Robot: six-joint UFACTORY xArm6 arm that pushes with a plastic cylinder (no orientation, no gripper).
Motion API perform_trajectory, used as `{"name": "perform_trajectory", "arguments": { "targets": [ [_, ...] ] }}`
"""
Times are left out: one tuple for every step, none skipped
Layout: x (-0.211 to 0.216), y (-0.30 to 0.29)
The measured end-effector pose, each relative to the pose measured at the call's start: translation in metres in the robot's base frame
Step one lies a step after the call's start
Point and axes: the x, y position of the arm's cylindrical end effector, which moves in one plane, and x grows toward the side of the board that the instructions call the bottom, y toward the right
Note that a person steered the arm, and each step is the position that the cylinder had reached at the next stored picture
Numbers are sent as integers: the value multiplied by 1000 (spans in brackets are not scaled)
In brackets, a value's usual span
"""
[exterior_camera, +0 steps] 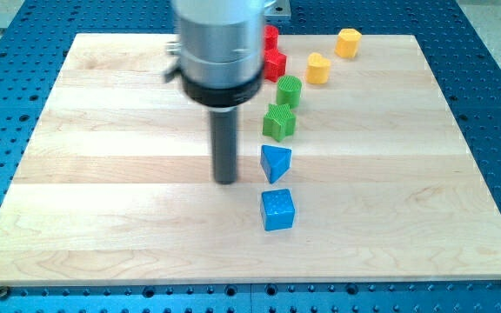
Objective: Slightly move the blue triangle bottom right side of the green star
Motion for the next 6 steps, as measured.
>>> {"name": "perform_trajectory", "arguments": {
  "targets": [
    [36,-43],
    [50,-68],
    [50,-76],
    [50,-92],
    [50,-101],
    [50,-111]
  ]
}}
